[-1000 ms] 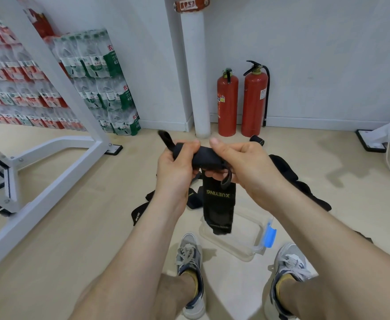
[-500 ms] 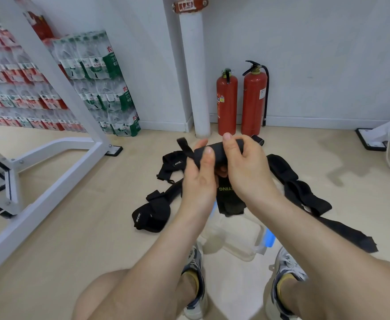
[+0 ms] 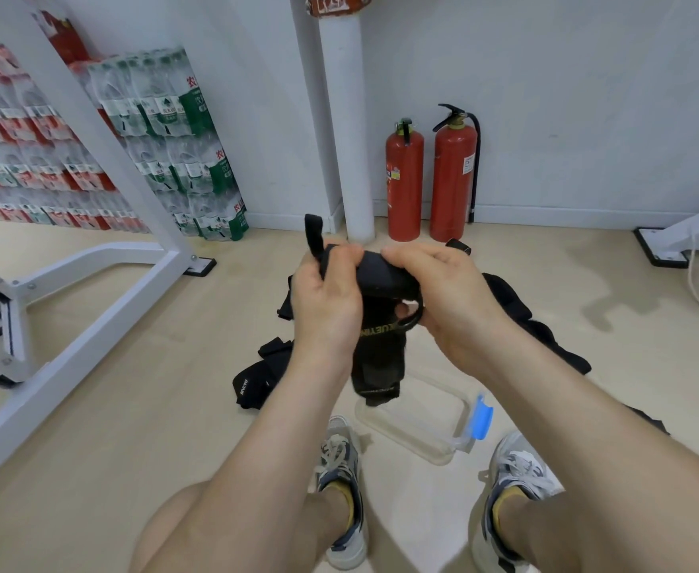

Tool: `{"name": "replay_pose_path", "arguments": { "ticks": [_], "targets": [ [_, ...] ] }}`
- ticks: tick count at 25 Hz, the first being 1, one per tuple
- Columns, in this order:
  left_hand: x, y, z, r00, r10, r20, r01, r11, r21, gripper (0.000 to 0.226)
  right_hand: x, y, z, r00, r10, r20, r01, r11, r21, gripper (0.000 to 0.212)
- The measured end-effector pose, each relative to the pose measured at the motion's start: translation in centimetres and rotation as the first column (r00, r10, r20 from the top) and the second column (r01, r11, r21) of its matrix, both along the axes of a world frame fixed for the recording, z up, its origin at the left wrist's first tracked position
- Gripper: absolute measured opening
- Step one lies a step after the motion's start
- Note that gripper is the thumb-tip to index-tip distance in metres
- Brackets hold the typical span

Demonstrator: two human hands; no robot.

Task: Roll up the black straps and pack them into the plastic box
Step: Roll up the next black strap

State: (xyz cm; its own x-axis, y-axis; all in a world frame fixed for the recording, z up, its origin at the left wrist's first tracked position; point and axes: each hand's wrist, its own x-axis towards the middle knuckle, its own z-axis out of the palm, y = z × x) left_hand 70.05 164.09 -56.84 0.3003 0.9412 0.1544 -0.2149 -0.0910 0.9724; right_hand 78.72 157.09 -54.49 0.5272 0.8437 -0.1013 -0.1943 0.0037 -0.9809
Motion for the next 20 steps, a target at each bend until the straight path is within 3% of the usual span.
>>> {"name": "replay_pose_path", "arguments": {
  "ticks": [3,4,8,11,13,17,20],
  "targets": [
    [-0.1,-0.1,-0.3,0.999,0.014,-0.04,-0.016,0.999,-0.051,0.022,-0.8,-0.2,0.1,0.927,0.08,-0.367,-0.103,0.994,-0.046,0.015],
    [0.0,-0.3,-0.5,0.999,-0.005,-0.049,0.003,0.999,-0.046,0.02,-1.1,-0.2,0.1,0.908,0.062,-0.415,-0.084,0.996,-0.036,0.016],
    [0.4,-1.3,-1.0,0.996,-0.082,-0.039,0.081,0.997,-0.017,0.016,-1.8,0.1,-0.3,0.959,-0.118,-0.256,0.134,0.99,0.045,0.028],
    [0.2,-1.8,-0.9,0.995,-0.085,-0.06,0.084,0.996,-0.017,0.025,-1.6,0.4,-0.7,0.98,-0.177,-0.093,0.178,0.984,0.001,0.025],
    [0.1,-1.4,-0.9,0.995,-0.057,-0.078,0.052,0.997,-0.064,0.024,-1.2,0.3,-0.8,0.994,-0.1,-0.031,0.099,0.995,-0.031,0.028],
    [-0.3,-0.4,-0.4,0.997,-0.024,-0.069,0.021,0.998,-0.054,0.025,0.3,-0.6,0.1,0.967,0.253,0.039,-0.253,0.967,0.012,0.024],
    [-0.7,0.1,0.0,0.992,-0.111,-0.058,0.109,0.993,-0.039,0.029,0.8,-0.4,-0.1,0.975,0.223,0.02,-0.224,0.974,0.043,0.023]
  ]
}}
